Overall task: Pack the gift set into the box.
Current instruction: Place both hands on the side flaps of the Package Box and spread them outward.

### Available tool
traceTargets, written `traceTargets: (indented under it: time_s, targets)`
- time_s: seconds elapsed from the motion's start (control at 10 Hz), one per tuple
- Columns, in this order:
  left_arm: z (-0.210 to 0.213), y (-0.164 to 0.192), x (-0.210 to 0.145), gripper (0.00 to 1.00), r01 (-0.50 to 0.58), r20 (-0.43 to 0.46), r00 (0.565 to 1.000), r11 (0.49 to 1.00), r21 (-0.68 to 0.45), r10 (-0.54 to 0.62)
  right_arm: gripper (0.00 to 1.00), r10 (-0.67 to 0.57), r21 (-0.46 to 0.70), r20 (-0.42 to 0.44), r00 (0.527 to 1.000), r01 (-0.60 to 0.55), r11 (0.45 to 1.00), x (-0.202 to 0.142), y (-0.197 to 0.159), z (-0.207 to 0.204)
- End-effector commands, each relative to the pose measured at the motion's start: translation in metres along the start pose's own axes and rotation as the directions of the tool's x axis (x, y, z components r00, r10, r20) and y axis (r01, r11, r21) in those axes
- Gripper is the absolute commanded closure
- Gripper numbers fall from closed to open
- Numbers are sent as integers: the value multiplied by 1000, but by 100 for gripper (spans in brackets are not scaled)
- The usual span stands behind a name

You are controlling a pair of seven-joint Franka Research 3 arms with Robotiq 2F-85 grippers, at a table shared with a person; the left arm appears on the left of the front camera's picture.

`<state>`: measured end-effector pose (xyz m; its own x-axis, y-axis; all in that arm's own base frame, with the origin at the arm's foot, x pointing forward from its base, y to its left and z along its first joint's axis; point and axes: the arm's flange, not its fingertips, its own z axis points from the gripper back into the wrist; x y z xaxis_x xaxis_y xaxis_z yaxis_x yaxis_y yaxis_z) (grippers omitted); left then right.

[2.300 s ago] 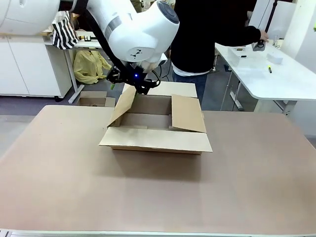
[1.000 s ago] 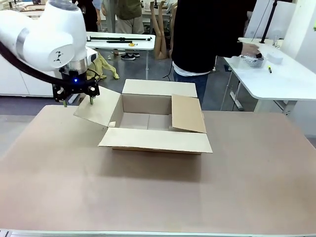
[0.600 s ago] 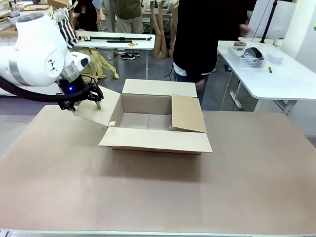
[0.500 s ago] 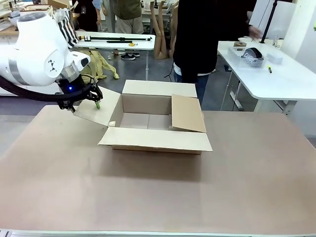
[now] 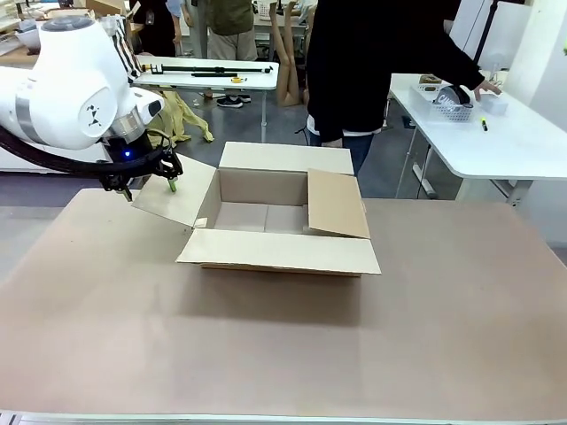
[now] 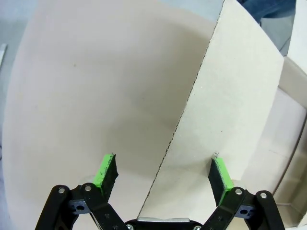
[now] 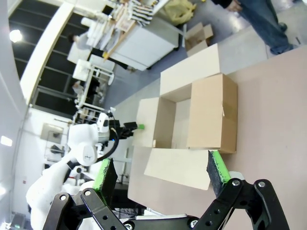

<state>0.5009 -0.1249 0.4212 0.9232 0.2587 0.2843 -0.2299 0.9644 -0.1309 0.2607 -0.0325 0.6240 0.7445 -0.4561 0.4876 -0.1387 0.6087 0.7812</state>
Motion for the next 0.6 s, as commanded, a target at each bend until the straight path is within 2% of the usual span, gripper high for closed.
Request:
traceTargets:
  time_s: [0.0,0.1,0.2,0.3,0.5]
  targets:
    - [2,-3,0,0,-16,3,1000,1000,24,16,0,45,-166,-22,999,-48,985,10,22,-56]
    - [2,-3,0,0,-16,3,1000,1000,24,16,0,25,-257,-32,999,-32,966,12,29,-87]
    - [2,-3,0,0,-16,3,1000,1000,24,16,0,42,-442,-117,992,-90,893,5,36,-134]
    - [2,-3,0,0,-16,3,1000,1000,24,16,0,65,-554,-220,973,-180,813,-8,41,-182]
    - [2,-3,0,0,-16,3,1000,1000,24,16,0,134,-635,-386,913,-368,679,-30,52,-259]
